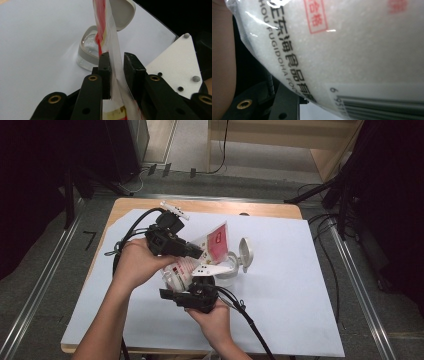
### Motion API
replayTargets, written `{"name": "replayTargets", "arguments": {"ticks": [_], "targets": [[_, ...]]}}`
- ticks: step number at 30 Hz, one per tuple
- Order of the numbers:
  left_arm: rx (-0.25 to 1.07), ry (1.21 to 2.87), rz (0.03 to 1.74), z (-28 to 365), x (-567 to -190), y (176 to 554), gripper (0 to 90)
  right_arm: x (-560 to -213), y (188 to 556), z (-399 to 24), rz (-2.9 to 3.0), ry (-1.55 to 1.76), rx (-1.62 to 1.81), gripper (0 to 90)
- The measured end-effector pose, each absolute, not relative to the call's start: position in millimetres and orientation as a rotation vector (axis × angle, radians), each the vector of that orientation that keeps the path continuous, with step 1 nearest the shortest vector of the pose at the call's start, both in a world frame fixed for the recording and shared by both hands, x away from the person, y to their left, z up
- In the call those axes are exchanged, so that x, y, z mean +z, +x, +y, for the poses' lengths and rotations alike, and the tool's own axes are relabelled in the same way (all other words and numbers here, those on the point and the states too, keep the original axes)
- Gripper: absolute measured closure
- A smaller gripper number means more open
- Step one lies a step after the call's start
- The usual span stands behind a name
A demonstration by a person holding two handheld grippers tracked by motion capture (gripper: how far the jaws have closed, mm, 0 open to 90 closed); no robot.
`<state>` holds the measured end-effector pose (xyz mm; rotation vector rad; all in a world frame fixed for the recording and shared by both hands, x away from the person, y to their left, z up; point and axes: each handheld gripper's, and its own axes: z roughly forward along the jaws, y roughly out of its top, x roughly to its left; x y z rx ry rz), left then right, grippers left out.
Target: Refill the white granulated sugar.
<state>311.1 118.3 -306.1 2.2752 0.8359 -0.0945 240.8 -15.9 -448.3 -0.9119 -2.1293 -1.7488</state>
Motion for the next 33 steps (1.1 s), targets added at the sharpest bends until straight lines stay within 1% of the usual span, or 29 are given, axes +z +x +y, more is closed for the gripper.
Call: {"name": "replayTargets", "arguments": {"ticks": [3,7,10,11,13,15,19,22,33], "targets": [[-0.1,2.259,0.847,116,-305,311,76.5,-446,241,-16,-2.115,-0.902,-1.755,59.0],[-0.088,2.263,0.848,112,-306,309,79.7,-445,241,-15,-2.14,-0.908,-1.747,55.2],[-0.091,2.26,0.86,111,-307,310,80.0,-445,241,-15,-2.147,-0.917,-1.739,53.7],[-0.09,2.261,0.86,111,-307,310,80.0,-445,241,-15,-2.151,-0.922,-1.735,53.8],[-0.089,2.259,0.858,111,-307,309,79.9,-445,241,-15,-2.153,-0.929,-1.73,57.8],[-0.081,2.272,0.852,112,-305,309,79.5,-444,241,-15,-2.154,-0.927,-1.732,59.2],[-0.07,2.277,0.811,113,-303,308,77.1,-442,240,-14,-2.142,-0.928,-1.735,59.9],[-0.068,2.277,0.806,113,-303,309,72.8,-441,241,-14,-2.1,-0.922,-1.736,60.3],[-0.06,2.277,0.818,111,-299,311,73.0,-437,243,-14,-2.039,-0.947,-1.743,60.4]]}}
